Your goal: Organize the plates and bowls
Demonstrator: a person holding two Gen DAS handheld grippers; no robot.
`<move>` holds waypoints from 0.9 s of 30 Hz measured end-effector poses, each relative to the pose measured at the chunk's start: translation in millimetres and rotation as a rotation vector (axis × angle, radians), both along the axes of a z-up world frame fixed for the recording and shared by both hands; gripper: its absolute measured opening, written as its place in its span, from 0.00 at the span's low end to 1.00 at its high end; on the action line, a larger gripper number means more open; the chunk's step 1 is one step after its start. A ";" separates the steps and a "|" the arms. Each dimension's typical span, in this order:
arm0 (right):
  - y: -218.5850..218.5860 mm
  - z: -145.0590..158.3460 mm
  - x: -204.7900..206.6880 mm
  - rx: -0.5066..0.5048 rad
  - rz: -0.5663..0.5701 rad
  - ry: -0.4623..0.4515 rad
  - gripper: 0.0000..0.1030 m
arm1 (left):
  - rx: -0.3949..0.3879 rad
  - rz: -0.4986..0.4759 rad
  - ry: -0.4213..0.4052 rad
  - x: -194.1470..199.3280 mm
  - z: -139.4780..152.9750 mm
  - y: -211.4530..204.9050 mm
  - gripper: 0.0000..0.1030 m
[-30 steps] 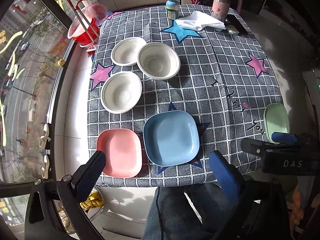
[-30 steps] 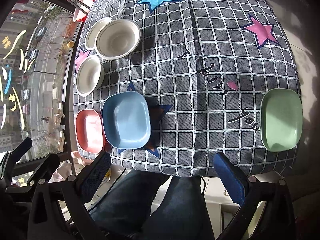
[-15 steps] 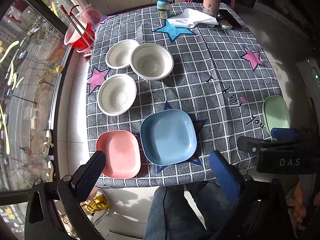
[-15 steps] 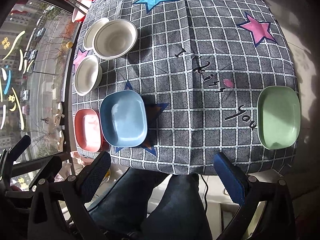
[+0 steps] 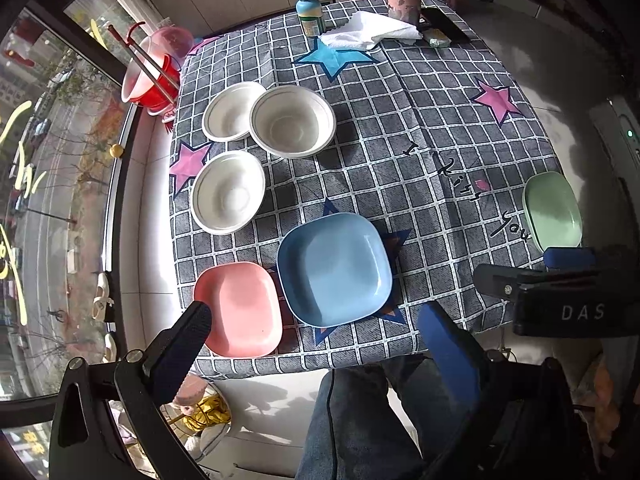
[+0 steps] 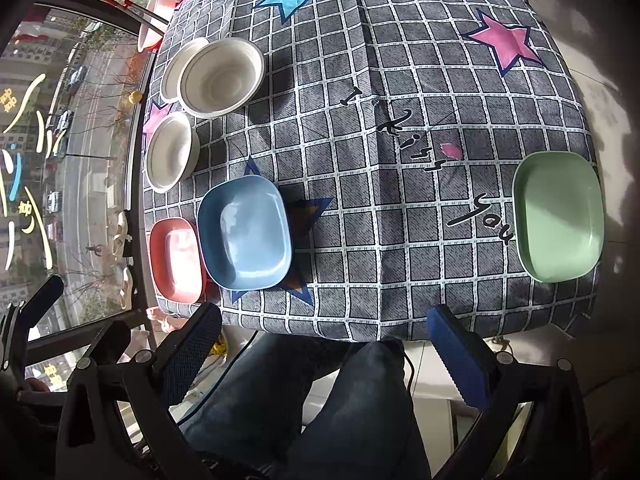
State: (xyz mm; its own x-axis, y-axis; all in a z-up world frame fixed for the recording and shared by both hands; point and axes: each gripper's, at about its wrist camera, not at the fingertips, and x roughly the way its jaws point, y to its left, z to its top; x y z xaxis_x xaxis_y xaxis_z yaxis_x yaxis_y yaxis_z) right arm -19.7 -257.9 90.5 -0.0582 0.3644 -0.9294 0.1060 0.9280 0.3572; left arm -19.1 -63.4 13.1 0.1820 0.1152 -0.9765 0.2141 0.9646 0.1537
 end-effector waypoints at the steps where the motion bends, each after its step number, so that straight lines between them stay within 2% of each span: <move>1: 0.2 0.0 -0.5 -0.001 0.001 0.001 1.00 | -0.003 0.002 0.004 -0.8 -0.5 0.4 1.00; 7: 0.2 2.7 -1.0 -0.011 0.002 -0.005 1.00 | -0.015 0.035 -0.012 0.7 3.7 6.5 1.00; 18: 4.0 1.0 3.9 -0.009 -0.017 0.004 1.00 | -0.007 0.027 -0.023 3.4 0.5 11.4 1.00; 24: 15.3 -0.9 12.9 -0.021 -0.013 0.014 1.00 | -0.008 0.053 -0.017 10.1 -2.5 30.2 1.00; 27: 26.1 2.6 17.7 -0.036 0.008 0.012 1.00 | -0.029 0.096 -0.010 12.4 3.3 45.3 1.00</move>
State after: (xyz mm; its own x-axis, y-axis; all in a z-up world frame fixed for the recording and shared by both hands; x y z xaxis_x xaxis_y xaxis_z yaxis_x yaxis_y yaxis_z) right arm -2.0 -231.8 93.1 -0.0724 0.3302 -0.9411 0.1029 0.9410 0.3223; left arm -6.7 -18.2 16.4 0.1810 0.1041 -0.9780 0.1187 0.9848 0.1268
